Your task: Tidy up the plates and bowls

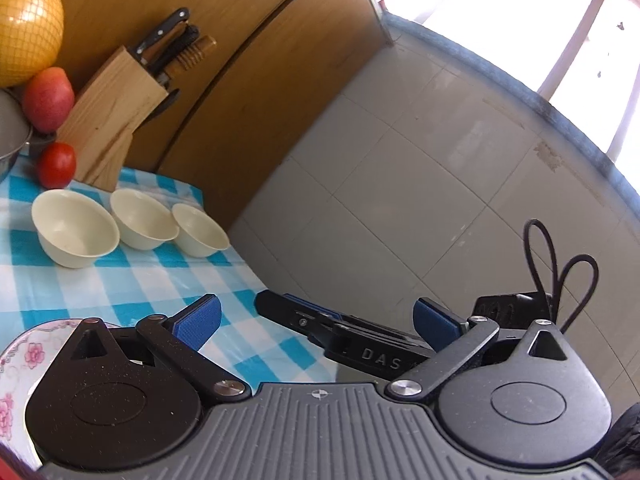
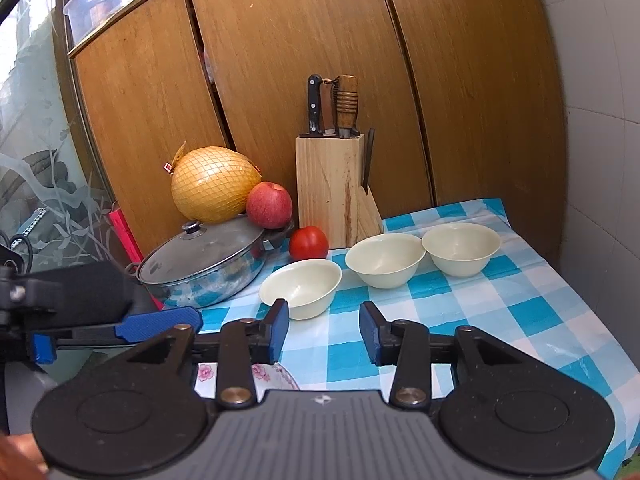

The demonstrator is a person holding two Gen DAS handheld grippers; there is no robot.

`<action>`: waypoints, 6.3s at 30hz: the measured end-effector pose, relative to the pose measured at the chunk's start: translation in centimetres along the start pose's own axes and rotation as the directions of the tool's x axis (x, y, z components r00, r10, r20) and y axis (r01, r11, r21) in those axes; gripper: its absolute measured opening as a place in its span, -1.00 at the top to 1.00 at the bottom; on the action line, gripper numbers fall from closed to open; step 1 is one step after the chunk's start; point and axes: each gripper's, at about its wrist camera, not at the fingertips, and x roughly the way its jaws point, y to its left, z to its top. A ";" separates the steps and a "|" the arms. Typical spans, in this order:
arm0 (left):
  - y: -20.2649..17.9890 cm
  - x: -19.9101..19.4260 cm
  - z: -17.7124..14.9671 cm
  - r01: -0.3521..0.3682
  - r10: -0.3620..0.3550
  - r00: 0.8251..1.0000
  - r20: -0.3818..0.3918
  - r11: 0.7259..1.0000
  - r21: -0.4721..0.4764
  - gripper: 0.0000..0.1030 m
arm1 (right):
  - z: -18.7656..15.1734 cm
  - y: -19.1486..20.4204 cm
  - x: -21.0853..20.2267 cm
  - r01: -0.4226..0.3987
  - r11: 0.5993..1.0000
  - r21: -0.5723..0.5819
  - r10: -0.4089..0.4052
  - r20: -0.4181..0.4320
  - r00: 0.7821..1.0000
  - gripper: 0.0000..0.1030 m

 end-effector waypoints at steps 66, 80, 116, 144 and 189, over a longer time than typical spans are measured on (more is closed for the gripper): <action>16.8 12.9 6.6 -0.872 0.871 0.428 -0.242 0.469 0.144 -0.90 | 2.6 -1.9 24.5 0.101 0.968 0.228 -0.003 -0.392 0.920 0.43; 15.2 12.7 5.9 -0.787 0.784 0.527 -0.329 0.596 0.158 -0.02 | 3.0 -0.9 22.5 0.010 0.967 0.254 0.108 -0.449 0.887 0.73; 11.6 13.3 7.7 -0.752 0.744 0.595 -0.304 0.649 0.118 -0.59 | 5.6 -9.7 17.6 0.157 0.897 0.413 -0.015 -0.327 0.945 0.54; 15.0 23.3 10.1 -0.782 0.775 0.558 -0.298 0.611 0.124 -0.60 | 5.3 -11.9 23.7 0.218 0.836 0.503 -0.031 -0.354 0.935 0.51; 13.7 24.4 9.8 -0.764 0.808 0.511 -0.294 0.583 0.276 0.34 | 5.6 -10.4 24.5 0.180 0.865 0.469 0.001 -0.361 0.932 0.77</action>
